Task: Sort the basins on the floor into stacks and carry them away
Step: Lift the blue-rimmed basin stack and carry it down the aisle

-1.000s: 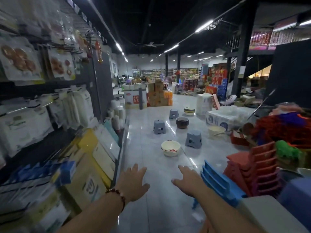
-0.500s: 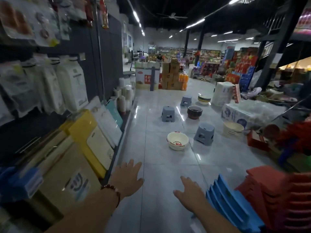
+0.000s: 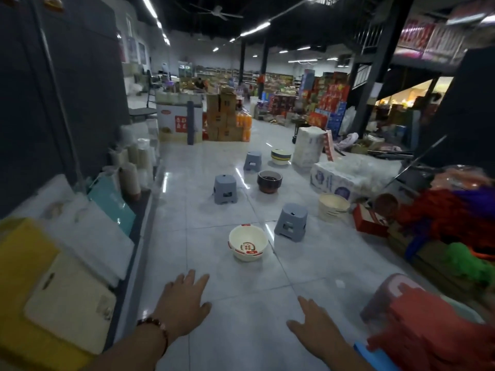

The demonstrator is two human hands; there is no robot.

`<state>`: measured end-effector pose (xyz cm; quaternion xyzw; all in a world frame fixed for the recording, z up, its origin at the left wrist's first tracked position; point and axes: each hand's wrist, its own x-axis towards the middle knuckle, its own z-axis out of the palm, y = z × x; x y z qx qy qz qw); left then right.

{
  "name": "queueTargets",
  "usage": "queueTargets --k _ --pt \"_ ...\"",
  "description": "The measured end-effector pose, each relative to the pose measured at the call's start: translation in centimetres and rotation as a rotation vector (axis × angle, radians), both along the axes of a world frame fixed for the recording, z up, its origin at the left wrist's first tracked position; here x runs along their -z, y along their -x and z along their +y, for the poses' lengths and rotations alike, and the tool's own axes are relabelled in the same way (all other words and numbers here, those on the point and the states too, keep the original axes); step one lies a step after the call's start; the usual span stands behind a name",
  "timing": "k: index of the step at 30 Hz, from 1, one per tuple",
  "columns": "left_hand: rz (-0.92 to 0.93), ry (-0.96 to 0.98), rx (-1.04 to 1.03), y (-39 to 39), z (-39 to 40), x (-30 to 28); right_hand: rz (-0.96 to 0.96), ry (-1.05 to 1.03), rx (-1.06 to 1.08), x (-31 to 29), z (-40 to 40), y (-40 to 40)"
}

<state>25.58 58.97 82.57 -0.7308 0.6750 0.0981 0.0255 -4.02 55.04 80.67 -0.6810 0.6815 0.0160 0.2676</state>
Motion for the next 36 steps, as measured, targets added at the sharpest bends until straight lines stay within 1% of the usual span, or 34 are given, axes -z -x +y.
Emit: queueTargets --k 3,8,13,16,21,26,30,34,36 --pt "-0.047 -0.03 0.065 -2.3 -7.6 -1.1 0.002 0.03 0.01 -0.3 -5.9 -2.9" --pt "-0.081 -0.015 0.163 -4.4 -19.2 -2.2 -0.027 0.057 0.041 -0.1 -16.5 -6.7" --pt "-0.1 -0.027 0.197 -6.7 -31.2 -1.0 -0.024 0.06 0.053 2.6 -28.7 -9.4" --pt "-0.109 -0.065 0.186 -9.0 -38.3 -0.4 -0.011 0.013 0.022 4.2 -36.3 -11.5" --pt "-0.081 -0.121 0.057 -15.2 -48.9 0.3 0.068 -0.042 -0.112 4.7 -49.2 -17.0" --pt "-0.043 -0.136 -0.031 -22.1 -58.4 1.4 0.048 0.035 -0.232 4.8 -61.1 -24.3" --pt "-0.031 -0.185 -0.012 -27.5 -67.5 4.2 0.084 -0.023 -0.263 6.8 -71.2 -29.7" --pt "-0.033 -0.215 0.068 -33.6 -78.3 6.7 0.137 -0.036 -0.181 9.4 -81.8 -33.9" --pt "-0.065 -0.241 0.128 -36.2 -83.7 6.8 0.152 -0.055 -0.135 9.4 -86.3 -35.8"
